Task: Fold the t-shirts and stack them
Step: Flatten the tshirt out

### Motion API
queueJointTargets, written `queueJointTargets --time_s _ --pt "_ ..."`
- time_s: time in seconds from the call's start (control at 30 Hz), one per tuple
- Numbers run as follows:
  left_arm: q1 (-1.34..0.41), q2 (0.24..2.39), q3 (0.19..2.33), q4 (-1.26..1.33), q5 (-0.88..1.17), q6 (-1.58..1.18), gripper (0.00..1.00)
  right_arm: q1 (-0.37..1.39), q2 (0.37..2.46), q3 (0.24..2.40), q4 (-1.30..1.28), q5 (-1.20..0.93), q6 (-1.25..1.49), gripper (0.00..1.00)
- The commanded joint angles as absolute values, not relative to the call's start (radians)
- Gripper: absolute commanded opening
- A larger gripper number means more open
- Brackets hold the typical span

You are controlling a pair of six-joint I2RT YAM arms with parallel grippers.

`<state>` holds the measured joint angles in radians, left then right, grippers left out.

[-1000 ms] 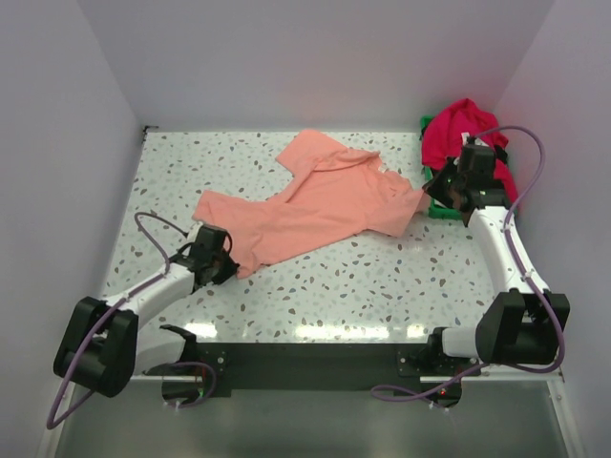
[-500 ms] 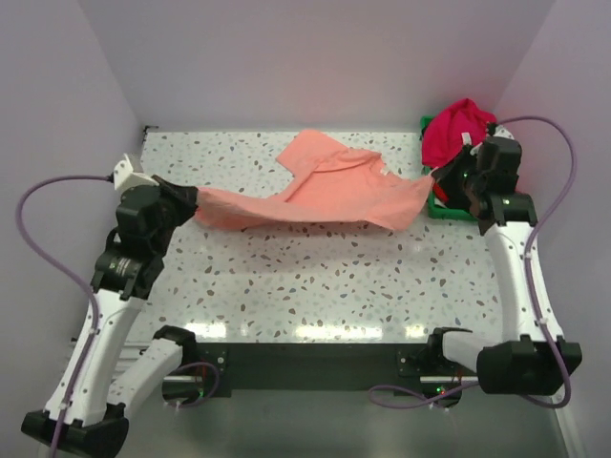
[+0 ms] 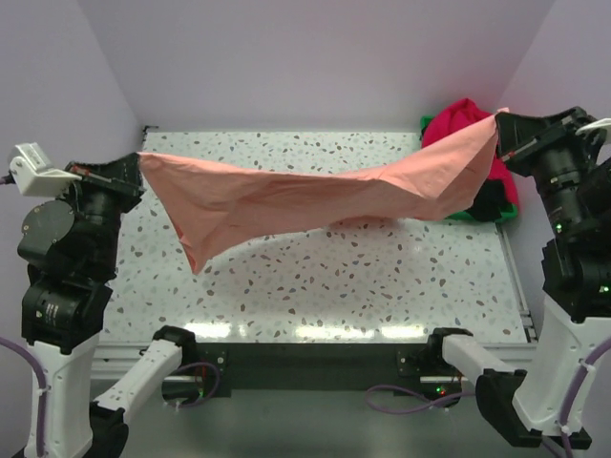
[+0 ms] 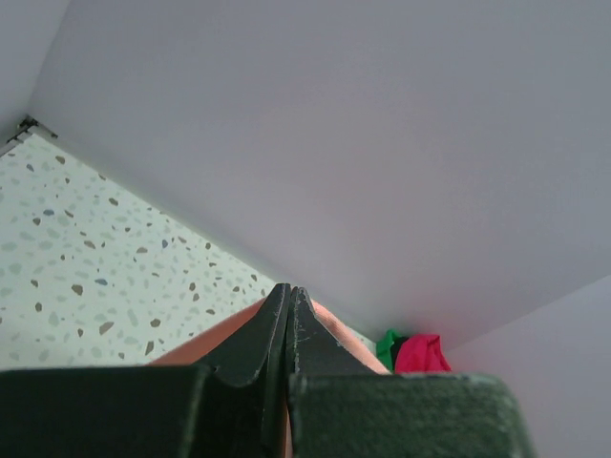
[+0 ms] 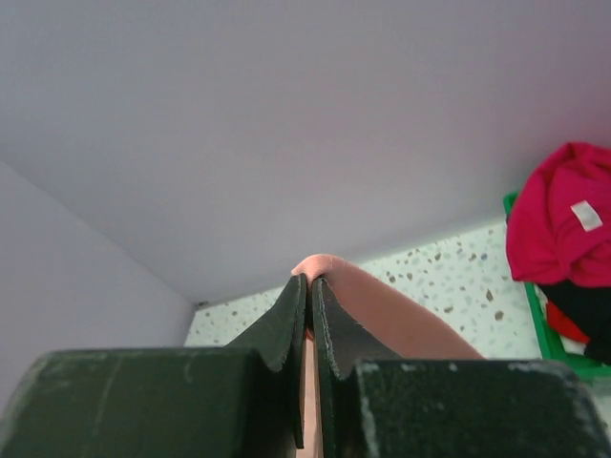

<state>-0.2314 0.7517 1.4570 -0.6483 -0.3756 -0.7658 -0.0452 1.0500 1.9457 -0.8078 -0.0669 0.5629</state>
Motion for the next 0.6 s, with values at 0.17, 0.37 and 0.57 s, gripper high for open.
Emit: queueJointTargets --time_s 0.17,0.37,0.57 --pt "-0.226 0.971 1.517 -0.427 -0.384 -0.693 0.0 -0.044 1.25 1.981 -0.57 -0.175 0.673 0.0" --pt "-0.079 1.197 1.555 -0.23 -0.2 -0.707 0.0 -0.043 1.454 1.934 -0.302 -0.276 0.776 0.0" --pt "0.095 1.498 1.828 -0.124 0.052 -0.782 0.0 -0.008 1.773 2.297 -0.287 -0.299 0.822 0.0"
